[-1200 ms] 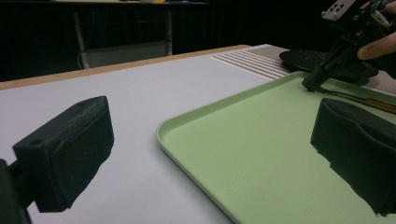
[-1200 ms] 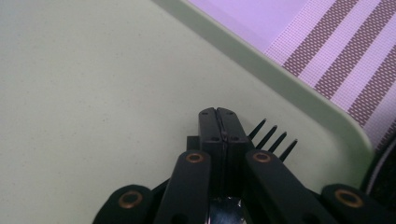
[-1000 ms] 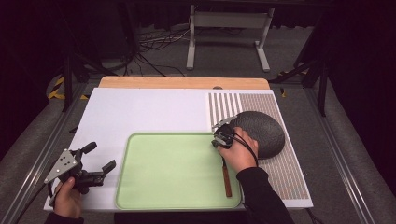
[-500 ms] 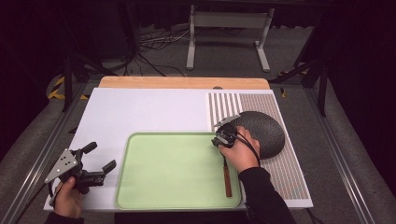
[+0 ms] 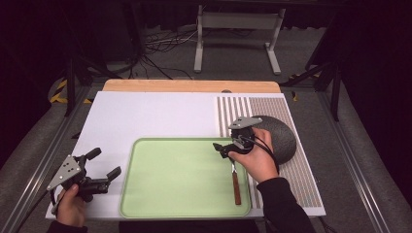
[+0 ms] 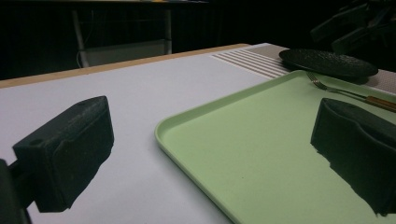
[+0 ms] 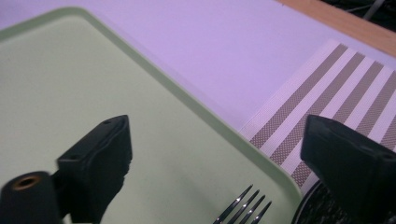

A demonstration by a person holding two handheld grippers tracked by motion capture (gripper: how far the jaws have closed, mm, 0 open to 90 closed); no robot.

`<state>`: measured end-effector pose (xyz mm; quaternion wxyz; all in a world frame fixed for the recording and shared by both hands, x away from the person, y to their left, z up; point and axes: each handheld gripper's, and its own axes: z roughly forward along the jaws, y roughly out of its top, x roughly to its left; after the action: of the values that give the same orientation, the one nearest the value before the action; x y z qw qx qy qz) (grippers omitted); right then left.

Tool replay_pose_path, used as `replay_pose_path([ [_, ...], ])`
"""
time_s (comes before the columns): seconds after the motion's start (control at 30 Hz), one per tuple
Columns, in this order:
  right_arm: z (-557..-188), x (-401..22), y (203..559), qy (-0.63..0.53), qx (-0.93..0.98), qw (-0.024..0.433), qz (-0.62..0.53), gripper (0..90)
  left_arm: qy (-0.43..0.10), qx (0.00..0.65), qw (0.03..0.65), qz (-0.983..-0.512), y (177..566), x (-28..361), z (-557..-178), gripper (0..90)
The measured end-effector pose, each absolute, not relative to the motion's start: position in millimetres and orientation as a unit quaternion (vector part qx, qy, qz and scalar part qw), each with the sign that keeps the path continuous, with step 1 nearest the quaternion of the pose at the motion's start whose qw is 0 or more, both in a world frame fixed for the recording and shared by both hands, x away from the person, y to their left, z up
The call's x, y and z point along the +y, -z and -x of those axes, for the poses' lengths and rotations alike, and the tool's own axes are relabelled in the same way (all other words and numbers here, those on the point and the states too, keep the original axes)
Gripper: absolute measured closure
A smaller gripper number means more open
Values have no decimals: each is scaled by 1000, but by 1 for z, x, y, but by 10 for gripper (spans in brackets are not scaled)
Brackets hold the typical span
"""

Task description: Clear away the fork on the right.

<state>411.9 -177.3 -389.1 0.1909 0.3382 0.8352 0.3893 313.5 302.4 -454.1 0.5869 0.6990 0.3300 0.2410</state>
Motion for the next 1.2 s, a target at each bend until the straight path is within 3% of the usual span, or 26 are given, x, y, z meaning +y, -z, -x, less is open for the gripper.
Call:
replay_pose_path([
  [0.73, -368, -246, 367, -492, 776, 223, -327, 32, -245, 330, 586, -698, 454, 301, -313, 0],
  [1.2, -342, -297, 378, -532, 740, 252, -327, 17, -245, 331, 586, -698, 455, 300, -313, 1],
])
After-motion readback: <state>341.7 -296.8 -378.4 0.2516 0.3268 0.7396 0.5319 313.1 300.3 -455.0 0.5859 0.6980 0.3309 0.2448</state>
